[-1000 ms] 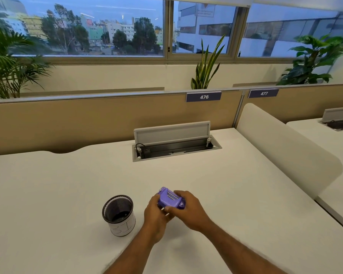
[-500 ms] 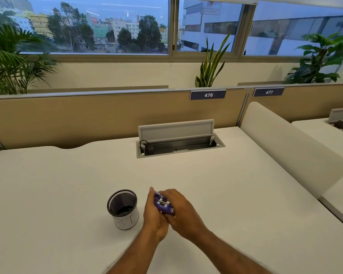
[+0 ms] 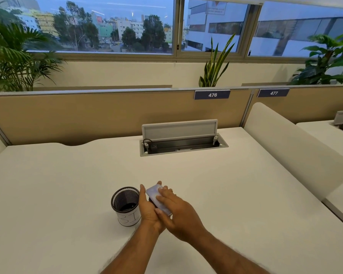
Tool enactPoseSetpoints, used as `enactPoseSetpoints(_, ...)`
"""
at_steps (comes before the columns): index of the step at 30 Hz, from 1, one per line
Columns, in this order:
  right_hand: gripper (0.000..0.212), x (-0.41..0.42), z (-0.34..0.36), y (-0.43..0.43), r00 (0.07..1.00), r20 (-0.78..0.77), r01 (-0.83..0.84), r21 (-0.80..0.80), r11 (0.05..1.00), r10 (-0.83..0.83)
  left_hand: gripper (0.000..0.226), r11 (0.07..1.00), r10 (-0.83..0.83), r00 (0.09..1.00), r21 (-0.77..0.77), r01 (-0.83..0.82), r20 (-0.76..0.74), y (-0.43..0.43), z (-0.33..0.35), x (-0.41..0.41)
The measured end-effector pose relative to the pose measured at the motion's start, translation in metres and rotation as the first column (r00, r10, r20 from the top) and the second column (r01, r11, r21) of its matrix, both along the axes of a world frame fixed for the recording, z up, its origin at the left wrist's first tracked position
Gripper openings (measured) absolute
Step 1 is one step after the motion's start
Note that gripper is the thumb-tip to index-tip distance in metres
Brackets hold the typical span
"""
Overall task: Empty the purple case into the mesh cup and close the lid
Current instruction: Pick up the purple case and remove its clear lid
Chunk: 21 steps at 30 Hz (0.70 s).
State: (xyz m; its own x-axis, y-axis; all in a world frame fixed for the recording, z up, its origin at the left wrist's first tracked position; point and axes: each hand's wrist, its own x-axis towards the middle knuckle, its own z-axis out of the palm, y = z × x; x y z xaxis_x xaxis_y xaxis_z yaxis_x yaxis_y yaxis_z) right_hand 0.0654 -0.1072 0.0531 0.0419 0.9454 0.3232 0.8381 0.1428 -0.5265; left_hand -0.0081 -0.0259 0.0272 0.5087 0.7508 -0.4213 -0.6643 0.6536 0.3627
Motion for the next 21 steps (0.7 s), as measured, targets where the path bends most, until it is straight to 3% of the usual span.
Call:
enactPoseSetpoints(7, 0.033, -0.001, 0.002, -0.001, 0.968, 0.249, -0.047, 0.139, 0.989, 0.011, 0.040, 0.999, 0.022, 0.999, -0.035, -0.021, 0.043, -0.001, -0.004, 0.005)
enactPoseSetpoints(10, 0.031, -0.001, 0.000, 0.001, 0.963, 0.269, -0.054, 0.184, 0.981, 0.002, 0.034, 0.999, 0.041, 0.996, -0.034, -0.038, 0.075, -0.002, -0.003, 0.005)
enactPoseSetpoints(14, 0.039, -0.009, 0.013, 0.005, 0.992, 0.114, 0.042, 0.066, 0.997, -0.049, 0.029, 0.999, 0.035, 0.997, -0.015, -0.034, 0.074, -0.003, -0.001, 0.003)
enactPoseSetpoints(19, 0.035, -0.014, 0.030, 0.023, 0.985, 0.165, 0.059, -0.055, 0.997, -0.050, 0.023, 0.999, 0.027, 0.994, 0.016, -0.029, 0.109, -0.006, 0.000, 0.002)
enactPoseSetpoints(21, 0.033, -0.023, 0.026, 0.026, 0.965, 0.260, 0.078, -0.140, 0.987, -0.040, 0.021, 0.999, 0.030, 0.993, 0.028, -0.033, 0.116, -0.004, 0.002, 0.002)
